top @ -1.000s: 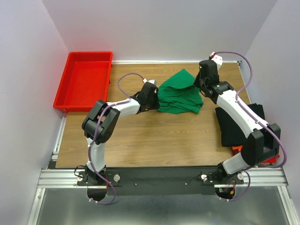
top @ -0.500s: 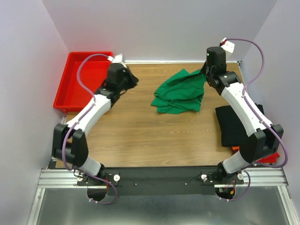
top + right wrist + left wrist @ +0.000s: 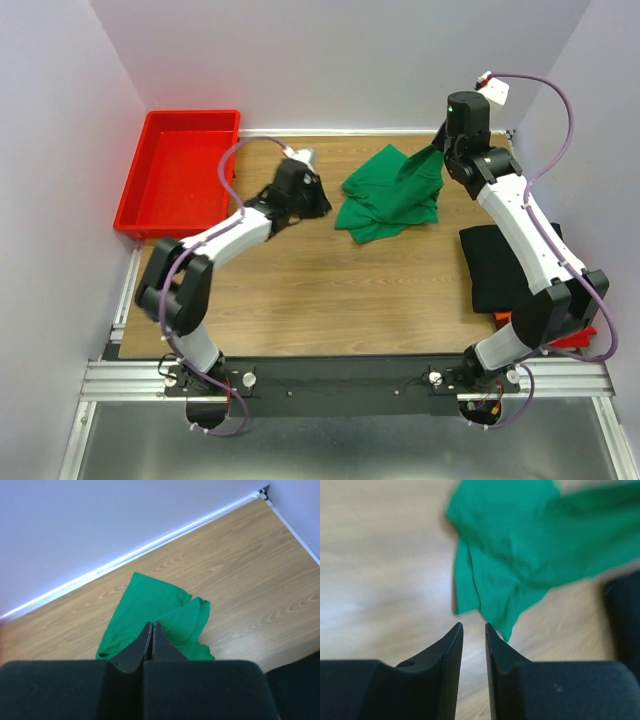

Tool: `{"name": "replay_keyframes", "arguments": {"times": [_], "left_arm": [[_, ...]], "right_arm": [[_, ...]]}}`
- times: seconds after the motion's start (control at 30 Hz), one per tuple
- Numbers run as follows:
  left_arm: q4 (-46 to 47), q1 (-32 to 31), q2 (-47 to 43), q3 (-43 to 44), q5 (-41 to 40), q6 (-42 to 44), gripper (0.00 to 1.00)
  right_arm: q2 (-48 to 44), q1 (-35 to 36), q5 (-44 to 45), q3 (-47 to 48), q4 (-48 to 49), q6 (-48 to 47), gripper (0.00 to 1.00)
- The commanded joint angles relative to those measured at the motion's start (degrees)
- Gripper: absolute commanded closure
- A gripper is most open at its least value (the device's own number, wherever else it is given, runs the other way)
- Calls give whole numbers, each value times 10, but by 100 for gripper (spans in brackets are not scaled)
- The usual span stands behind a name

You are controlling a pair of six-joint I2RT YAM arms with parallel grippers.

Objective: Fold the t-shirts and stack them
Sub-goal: Flatten the tshirt out

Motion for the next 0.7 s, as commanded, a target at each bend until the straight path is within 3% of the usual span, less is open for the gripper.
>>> {"name": "replay_keyframes", "arguments": {"times": [0.0, 0.3, 0.37, 0.67], "left_arm": [[28, -57, 72, -14, 13, -11, 66], [69, -111, 167, 22, 42, -37, 57], [69, -115, 174, 29, 42, -40, 50], [81, -124, 217, 49, 49, -49, 50]], "right_arm": [[5, -4, 0, -14, -5, 6, 99], [2, -4, -11, -48, -4, 11, 100], [2, -4, -12, -51, -4, 13, 99], [4, -4, -15, -56, -3, 12, 100]]}}
